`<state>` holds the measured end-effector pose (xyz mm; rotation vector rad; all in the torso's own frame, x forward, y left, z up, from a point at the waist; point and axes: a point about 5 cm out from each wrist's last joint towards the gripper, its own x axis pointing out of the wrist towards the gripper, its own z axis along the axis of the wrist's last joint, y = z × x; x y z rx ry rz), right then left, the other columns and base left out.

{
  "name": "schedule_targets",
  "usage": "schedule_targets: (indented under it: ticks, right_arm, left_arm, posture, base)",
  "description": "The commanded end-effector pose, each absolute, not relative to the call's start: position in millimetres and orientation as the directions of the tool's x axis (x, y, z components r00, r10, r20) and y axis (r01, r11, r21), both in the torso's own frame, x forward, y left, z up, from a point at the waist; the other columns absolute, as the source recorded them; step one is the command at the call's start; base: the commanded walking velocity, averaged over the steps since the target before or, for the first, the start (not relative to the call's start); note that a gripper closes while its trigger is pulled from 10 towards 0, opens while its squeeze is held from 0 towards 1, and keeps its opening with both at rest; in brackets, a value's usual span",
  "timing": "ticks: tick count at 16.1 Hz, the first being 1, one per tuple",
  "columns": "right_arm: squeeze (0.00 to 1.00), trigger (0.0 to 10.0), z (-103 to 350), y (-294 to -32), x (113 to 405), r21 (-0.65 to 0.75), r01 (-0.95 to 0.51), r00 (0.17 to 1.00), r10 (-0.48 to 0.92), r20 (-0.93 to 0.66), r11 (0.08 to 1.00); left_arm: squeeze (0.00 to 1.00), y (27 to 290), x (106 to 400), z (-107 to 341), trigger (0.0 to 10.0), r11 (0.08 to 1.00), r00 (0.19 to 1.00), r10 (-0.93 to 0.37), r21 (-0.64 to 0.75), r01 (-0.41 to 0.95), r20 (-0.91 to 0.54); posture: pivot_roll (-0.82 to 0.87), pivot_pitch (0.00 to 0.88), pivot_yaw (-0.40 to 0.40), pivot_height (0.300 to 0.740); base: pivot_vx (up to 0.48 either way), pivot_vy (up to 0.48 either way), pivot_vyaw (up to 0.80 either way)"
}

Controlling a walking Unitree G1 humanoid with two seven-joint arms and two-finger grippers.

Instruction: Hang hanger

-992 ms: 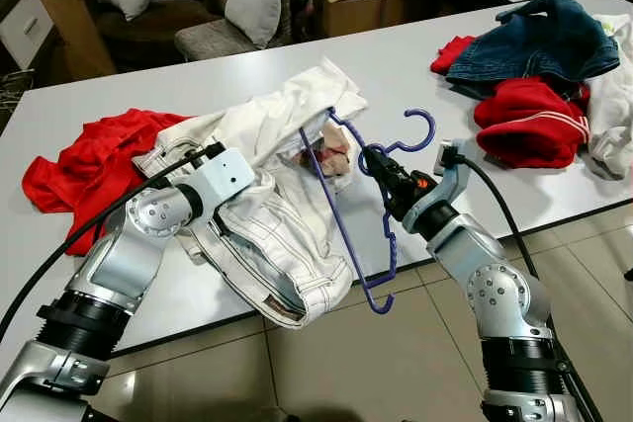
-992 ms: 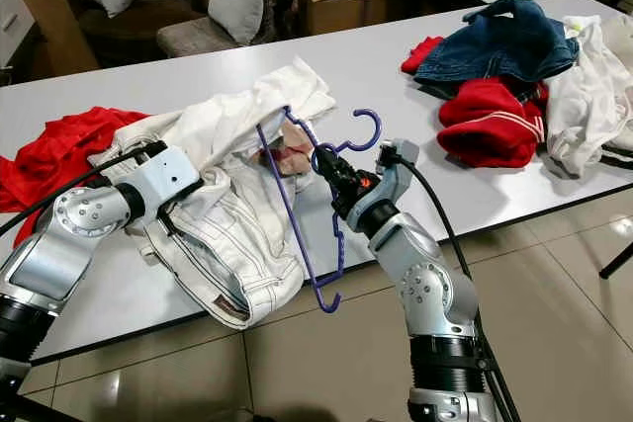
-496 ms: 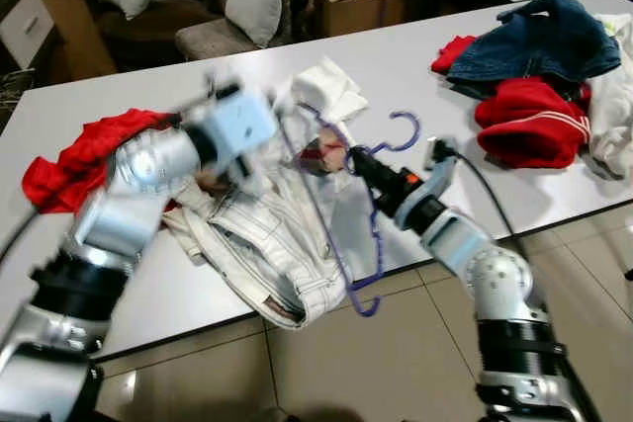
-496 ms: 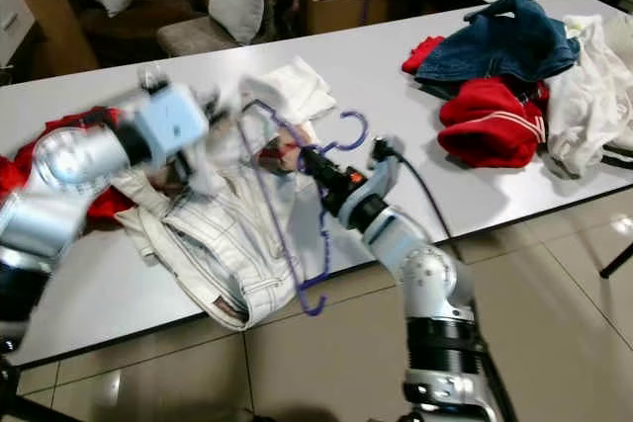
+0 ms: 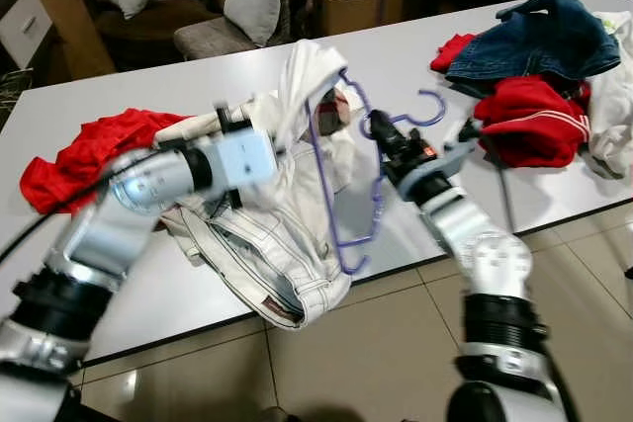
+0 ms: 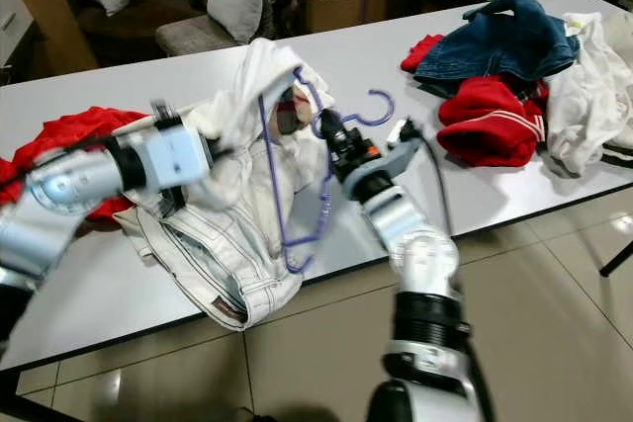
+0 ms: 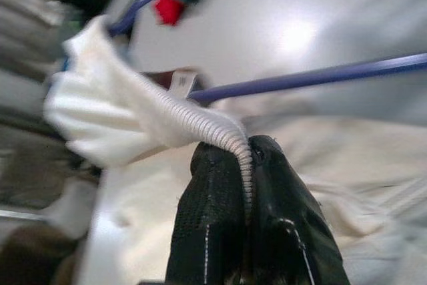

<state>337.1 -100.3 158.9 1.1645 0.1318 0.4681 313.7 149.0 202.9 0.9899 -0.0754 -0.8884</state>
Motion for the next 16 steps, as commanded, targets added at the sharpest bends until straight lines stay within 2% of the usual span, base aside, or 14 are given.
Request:
schedule_targets:
  ticks: [1, 6, 8, 10, 14, 16]
  right_arm:
    - [0.0, 10.0, 168, -90, 347, 0.936, -0.253, 0.926, 0.342, 0.161, 0.244]
    - [0.0, 10.0, 174, -74, 361, 0.972, -0.188, 0.962, 0.226, 0.154, 0.139]
    - [0.0, 10.0, 178, -67, 368, 0.986, -0.161, 0.972, 0.18, 0.151, 0.038]
    - [0.0, 10.0, 178, -57, 371, 0.989, -0.149, 0.971, 0.185, 0.149, -0.013]
    - [0.0, 10.0, 181, -48, 374, 0.988, -0.146, 0.97, 0.189, 0.153, -0.048]
    - [0.0, 10.0, 180, -47, 376, 0.988, -0.14, 0.972, 0.181, 0.149, -0.061]
  left_arm:
    - [0.0, 139, 305, 197, 0.0, 0.189, 0.598, -0.718, 0.726, 0.661, -0.357]
    - [0.0, 132, 296, 188, 0.0, 0.213, 0.52, -0.766, 0.615, 0.759, -0.377]
    - [0.0, 121, 285, 186, 0.0, 0.206, 0.422, -0.826, 0.497, 0.843, -0.373]
    - [0.0, 114, 278, 181, 0.0, 0.174, 0.357, -0.848, 0.43, 0.886, -0.391]
    - [0.0, 103, 270, 182, 0.0, 0.155, 0.273, -0.891, 0.324, 0.933, -0.363]
    - [0.0, 90, 262, 189, 0.0, 0.148, 0.207, -0.936, 0.216, 0.965, -0.284]
  posture:
    - [-0.06, 0.0, 0.096, 0.74]
    - [-0.06, 0.0, 0.102, 0.74]
    - [-0.06, 0.0, 0.103, 0.74]
    - [-0.06, 0.0, 0.102, 0.74]
    - [-0.06, 0.0, 0.099, 0.74]
    - [-0.06, 0.0, 0.1, 0.74]
  base:
    - [0.0, 0.0, 0.0]
    - [0.0, 0.0, 0.0]
    - [0.0, 0.0, 0.0]
    - [0.0, 0.0, 0.0]
    - [0.0, 0.0, 0.0]
    - [0.0, 0.0, 0.0]
